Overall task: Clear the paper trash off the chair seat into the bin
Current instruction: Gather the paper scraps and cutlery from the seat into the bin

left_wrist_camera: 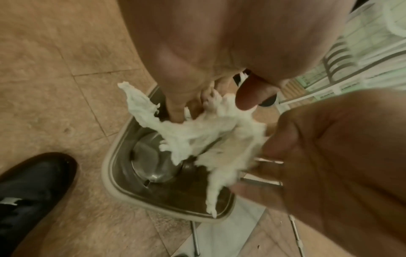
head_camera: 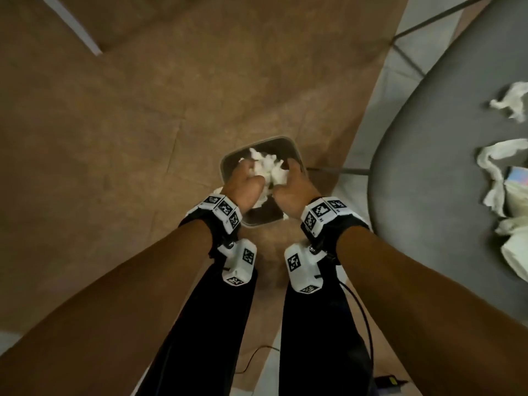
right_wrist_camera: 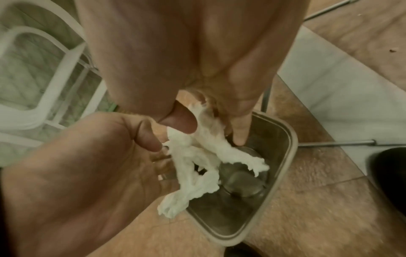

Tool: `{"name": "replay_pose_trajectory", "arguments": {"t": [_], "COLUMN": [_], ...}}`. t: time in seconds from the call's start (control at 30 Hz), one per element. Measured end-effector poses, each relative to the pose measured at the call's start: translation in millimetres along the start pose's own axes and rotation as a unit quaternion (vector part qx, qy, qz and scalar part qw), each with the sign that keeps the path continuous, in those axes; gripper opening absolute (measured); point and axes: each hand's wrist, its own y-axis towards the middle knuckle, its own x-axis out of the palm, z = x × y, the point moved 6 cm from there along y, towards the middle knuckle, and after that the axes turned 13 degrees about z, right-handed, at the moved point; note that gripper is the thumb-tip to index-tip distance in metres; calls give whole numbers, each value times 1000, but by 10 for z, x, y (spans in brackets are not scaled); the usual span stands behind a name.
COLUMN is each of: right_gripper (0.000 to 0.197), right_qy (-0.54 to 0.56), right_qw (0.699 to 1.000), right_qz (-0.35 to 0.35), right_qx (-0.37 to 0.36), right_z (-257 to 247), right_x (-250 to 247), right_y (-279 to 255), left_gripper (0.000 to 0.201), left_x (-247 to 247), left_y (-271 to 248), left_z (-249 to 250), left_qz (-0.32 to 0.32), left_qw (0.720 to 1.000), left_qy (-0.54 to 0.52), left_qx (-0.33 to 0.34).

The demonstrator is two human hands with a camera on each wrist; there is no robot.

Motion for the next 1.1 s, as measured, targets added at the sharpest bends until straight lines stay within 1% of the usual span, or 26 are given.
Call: {"name": "replay_pose_trajectory", "arguments": {"t": [0.03, 0.07, 0.1, 0.17, 0.2, 0.23, 0.3, 0.37, 0.47, 0.53, 0.6, 0.7, 0.77, 0.87, 0.93, 1.0, 1.1], "right_gripper": [85, 89, 87, 79, 75, 69, 52, 43, 40, 36, 31, 29, 29, 27, 24, 23, 24], "right_qy": [-7, -21, -41, -89, -96, -90, -76, -64, -63, -41, -1, 51, 57, 57, 54, 61, 72], "right_qw": [1000, 999, 999, 996, 995, 996, 996, 996, 991, 987, 985, 980, 975, 970, 966, 960, 944], "right_qz": [-18, -28, -30, -19, -15, -12, -12, -10, 7, 28, 63, 123, 167, 220, 246, 269, 320], "right_qx": [4, 6, 3, -7, -11, -17, -41, -68, -119, -153, -163, -149, -134, -86, -63, -50, -37], "right_z": [23, 67, 111, 138, 132, 122, 69, -40, -278, -404, -409, -116, 255, 954, 1386, 1729, 2116], "right_x": [33, 36, 61, 51, 22, -15, -112, -270, -640, -1017, -1460, -2207, -2719, -3385, -3741, -4051, -4484], "right_y": [3, 21, 58, 85, 82, 77, 24, -95, -360, -575, -771, -947, -1011, -1047, -1084, -1128, -1192], "left_gripper": [47, 49, 52, 60, 61, 59, 48, 34, 18, 16, 18, 19, 17, 19, 26, 30, 50], "left_x": [42, 70, 74, 52, 39, 17, -40, -97, -173, -166, -47, 360, 800, 1599, 2104, 2578, 3154], "left_y": [39, 83, 104, 147, 156, 146, 114, 23, -150, -358, -585, -898, -1102, -1437, -1692, -1932, -2242], "left_z": [-25, -62, -96, -163, -179, -176, -109, 62, 470, 906, 1394, 2073, 2459, 2871, 3048, 3092, 3034], "left_qz": [-12, -19, -21, -19, -20, -20, -14, -7, 15, 35, 47, 40, 10, -42, -70, -107, -142], "left_qw": [1000, 1000, 999, 999, 998, 998, 997, 996, 990, 983, 975, 956, 943, 909, 888, 864, 820], "left_qy": [4, 11, 25, 41, 43, 52, 69, 93, 130, 150, 164, 198, 212, 253, 260, 281, 321], "left_qx": [-1, -2, -13, -28, -28, -31, -25, 3, 56, 95, 142, 214, 257, 328, 374, 405, 452]}}
